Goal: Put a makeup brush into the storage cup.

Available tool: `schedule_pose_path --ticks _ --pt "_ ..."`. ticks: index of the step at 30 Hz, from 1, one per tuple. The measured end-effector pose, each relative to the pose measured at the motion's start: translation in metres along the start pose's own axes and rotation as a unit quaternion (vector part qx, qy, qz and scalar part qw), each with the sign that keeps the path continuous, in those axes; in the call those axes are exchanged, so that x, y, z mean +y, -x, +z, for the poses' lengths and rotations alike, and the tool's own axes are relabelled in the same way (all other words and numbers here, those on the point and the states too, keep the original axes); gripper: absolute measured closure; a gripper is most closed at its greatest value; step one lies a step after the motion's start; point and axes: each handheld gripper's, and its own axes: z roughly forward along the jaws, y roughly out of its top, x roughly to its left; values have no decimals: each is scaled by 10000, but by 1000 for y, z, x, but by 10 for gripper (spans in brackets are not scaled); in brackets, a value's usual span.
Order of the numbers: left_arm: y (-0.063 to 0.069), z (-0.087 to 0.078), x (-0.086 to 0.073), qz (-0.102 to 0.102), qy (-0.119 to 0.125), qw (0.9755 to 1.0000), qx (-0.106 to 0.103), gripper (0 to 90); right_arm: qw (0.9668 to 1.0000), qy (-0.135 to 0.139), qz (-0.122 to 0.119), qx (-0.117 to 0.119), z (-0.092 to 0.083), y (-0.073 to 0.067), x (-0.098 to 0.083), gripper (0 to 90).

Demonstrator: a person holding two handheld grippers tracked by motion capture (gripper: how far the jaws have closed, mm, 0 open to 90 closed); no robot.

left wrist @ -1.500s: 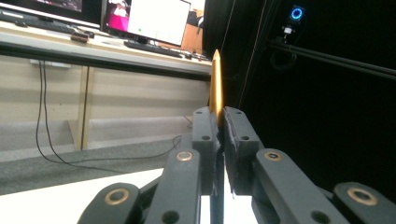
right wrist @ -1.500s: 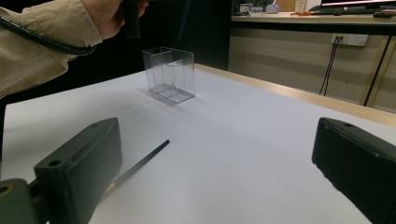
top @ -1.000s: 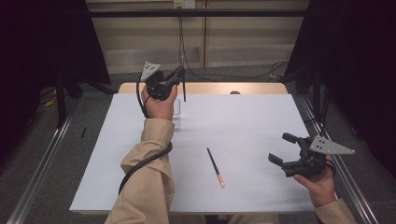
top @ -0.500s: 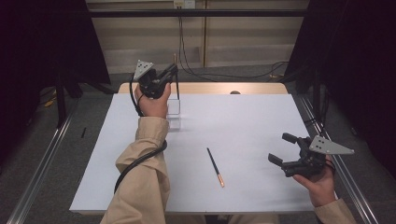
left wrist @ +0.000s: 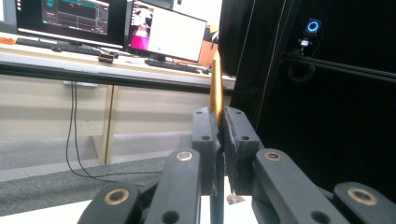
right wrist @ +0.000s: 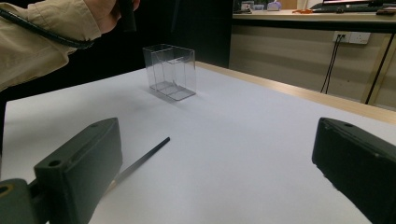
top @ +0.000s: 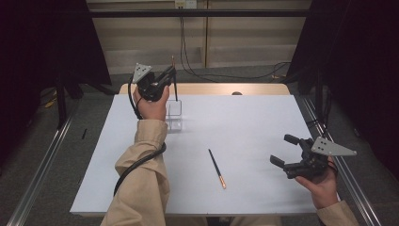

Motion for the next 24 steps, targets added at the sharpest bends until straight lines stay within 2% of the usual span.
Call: schedule_pose_path --ticks 12,24 --pt "-3 1 -7 56 -33 10000 45 839 10000 -11 -36 5 0 0 0 11" --pt "-6 3 -17 -59 -61 10000 48 839 10000 -43 -29 22 1 -1 0 11"
